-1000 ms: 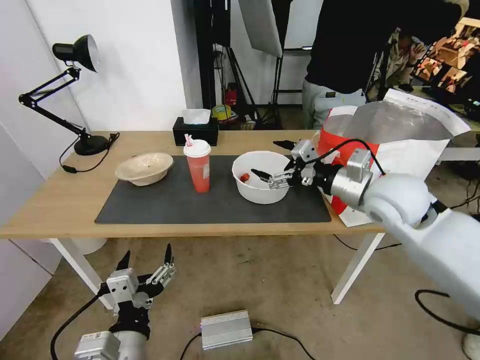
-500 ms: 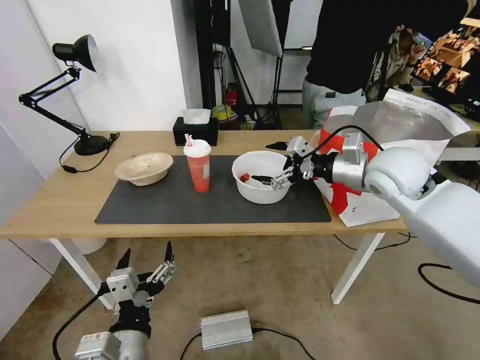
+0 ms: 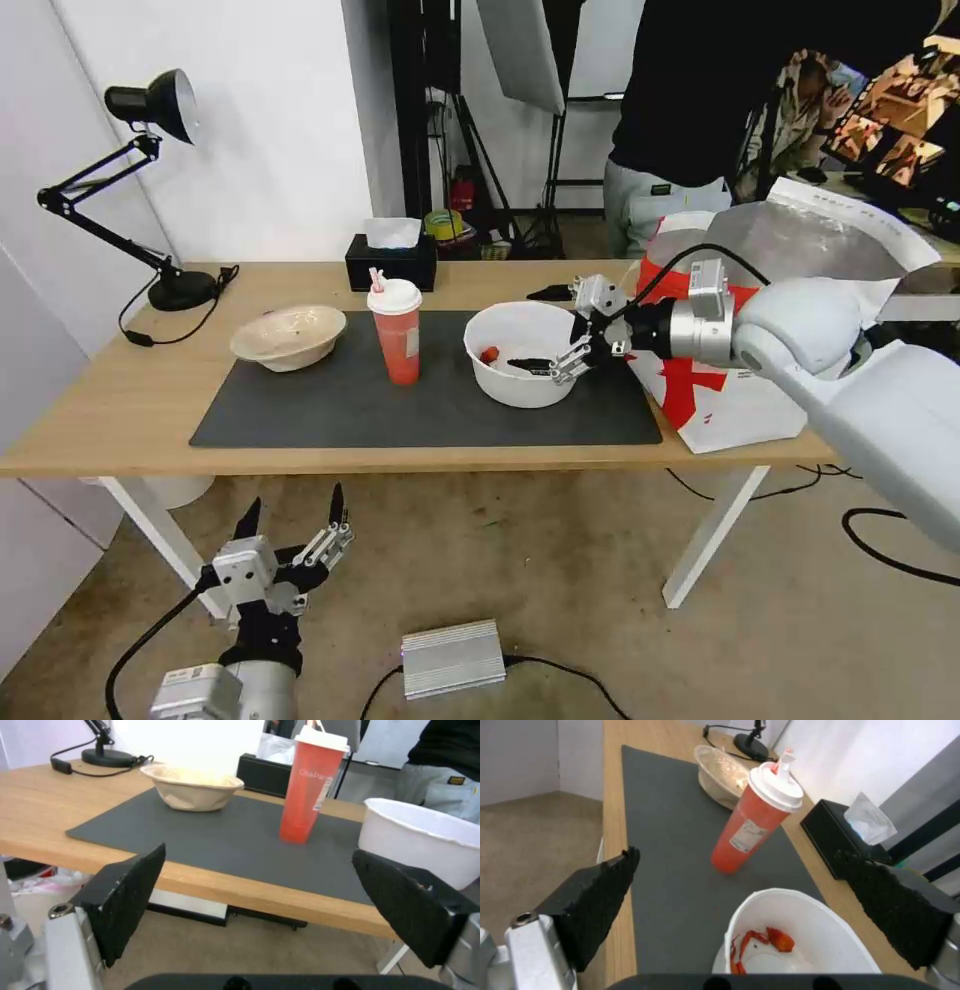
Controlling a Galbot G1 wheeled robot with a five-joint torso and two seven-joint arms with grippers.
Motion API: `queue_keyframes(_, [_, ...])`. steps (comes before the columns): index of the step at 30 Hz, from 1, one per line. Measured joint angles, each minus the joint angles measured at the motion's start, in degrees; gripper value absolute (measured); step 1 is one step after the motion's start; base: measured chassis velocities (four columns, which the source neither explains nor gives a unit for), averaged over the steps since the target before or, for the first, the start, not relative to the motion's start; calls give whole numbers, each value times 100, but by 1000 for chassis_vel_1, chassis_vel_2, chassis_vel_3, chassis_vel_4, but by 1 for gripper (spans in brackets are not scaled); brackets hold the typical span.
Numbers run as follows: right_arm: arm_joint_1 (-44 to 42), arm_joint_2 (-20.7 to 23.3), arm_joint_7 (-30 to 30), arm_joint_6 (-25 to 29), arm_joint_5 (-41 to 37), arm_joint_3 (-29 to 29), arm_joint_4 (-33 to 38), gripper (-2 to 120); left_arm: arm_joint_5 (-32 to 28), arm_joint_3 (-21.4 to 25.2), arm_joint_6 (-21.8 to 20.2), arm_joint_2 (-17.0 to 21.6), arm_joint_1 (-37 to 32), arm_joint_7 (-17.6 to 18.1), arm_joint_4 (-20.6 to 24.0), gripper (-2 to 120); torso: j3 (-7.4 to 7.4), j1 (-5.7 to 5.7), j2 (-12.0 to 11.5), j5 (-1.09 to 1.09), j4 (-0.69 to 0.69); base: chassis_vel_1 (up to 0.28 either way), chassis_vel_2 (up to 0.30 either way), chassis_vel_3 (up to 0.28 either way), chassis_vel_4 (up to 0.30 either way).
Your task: Pick up the trash from the table and place it into the takeout bag.
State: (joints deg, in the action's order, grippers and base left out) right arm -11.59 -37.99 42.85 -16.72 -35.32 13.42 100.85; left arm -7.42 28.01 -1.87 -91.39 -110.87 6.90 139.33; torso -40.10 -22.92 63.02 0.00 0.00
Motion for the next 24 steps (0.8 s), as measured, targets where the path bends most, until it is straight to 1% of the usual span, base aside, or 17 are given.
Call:
queue_keyframes(3, [148,-90,150,21,5,84,-164,100,5,1,9,-1,-8,9,15,100,0,0,0,0,1,0,0,0,0])
queue_keyframes(9, [172,-127,296,17,1,119,-323,100,17,-12,15,-2,-2,12,21,100,0,0,0,0,0,0,0,0,0])
queue_keyframes(15, [78,-115,296,-29,43,172,-378,100,28,-20,15,-3,-22,11,34,100,0,0,0,0,0,0,0,0,0])
queue_keyframes(18, [-94,-92,218,-212,6,200,-331,100,67,-19,39,-3,-35,9,31,100,0,0,0,0,-1,0,0,0,0])
queue_keyframes(24, [-169,-93,163,-363,100,276,-339,100,91,-21,92,-6,-44,9,21,100,0,0,0,0,0,0,0,0,0])
